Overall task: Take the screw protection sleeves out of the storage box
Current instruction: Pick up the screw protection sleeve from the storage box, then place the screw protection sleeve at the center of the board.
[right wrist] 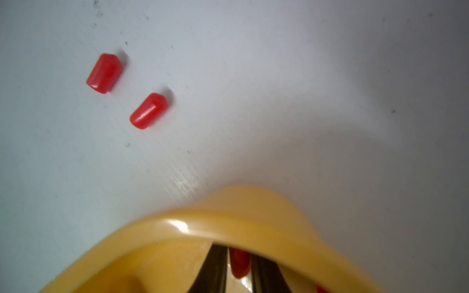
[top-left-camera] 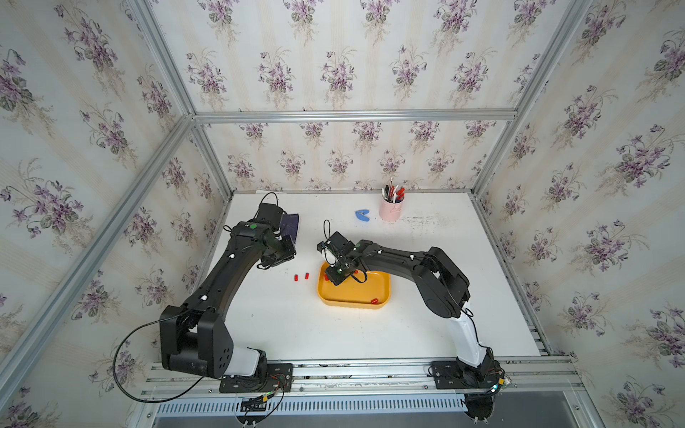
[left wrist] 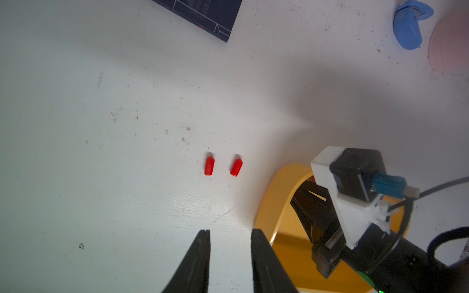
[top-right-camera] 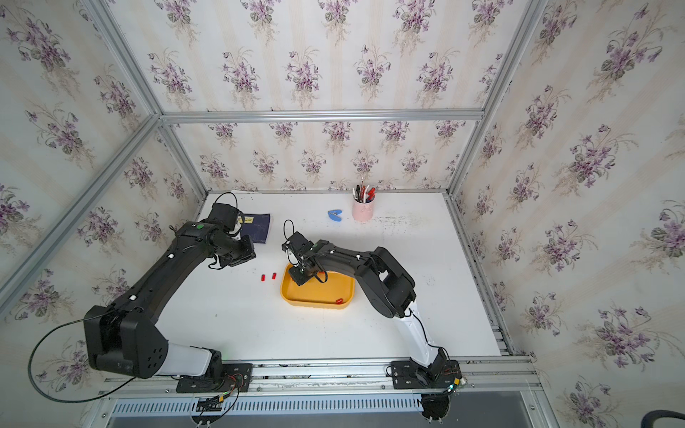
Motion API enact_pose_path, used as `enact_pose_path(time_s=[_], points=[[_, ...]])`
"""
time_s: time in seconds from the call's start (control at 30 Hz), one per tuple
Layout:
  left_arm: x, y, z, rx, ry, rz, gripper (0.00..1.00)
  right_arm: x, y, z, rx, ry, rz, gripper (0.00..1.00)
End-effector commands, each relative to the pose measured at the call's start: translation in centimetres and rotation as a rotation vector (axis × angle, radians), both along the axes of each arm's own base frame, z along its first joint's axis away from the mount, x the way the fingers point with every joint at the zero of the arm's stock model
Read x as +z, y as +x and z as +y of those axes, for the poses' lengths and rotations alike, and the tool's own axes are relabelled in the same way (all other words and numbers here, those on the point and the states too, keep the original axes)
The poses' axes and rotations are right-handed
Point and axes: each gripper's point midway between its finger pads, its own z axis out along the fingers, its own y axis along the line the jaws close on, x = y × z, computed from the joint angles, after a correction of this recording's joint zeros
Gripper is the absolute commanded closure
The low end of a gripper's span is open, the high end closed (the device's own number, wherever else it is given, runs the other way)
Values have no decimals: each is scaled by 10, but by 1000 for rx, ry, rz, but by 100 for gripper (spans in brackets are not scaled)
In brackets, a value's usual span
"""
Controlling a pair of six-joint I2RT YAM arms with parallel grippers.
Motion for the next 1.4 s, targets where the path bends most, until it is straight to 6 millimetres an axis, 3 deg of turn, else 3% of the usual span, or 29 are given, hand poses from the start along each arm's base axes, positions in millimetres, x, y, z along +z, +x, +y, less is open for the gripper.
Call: enact_pose_path(time_s=[0.0,0.33,0.57,0.73,0.9,1.03,1.13,1.23,1.37], points=[[1,2,1,-10,4,-19,67,-2,-6,-3,2,-9,18,86],[0,1,1,-14,5,-17,67,0,-16,-12,-6,-5,39,92],[0,1,3,-12,12,-18,67,39,-15,-19,-73,71,14,92],[0,2,3,-15,15,-20,67,85,-13,-31,-146,182,6,91],[0,4,3,-20,18,-19,67,121,1,-75,-295,264,4,91],[-2,4,2,-23,19,-14,67,142,9,-128,-409,298,-39,90],[-3,5,2,-25,17,-11,67,140,17,-171,-495,278,-56,90],[-4,6,1,-26,14,-7,67,125,27,-207,-582,242,-48,90],[-3,4,2,-25,20,-4,68,100,31,-225,-631,199,-32,90]])
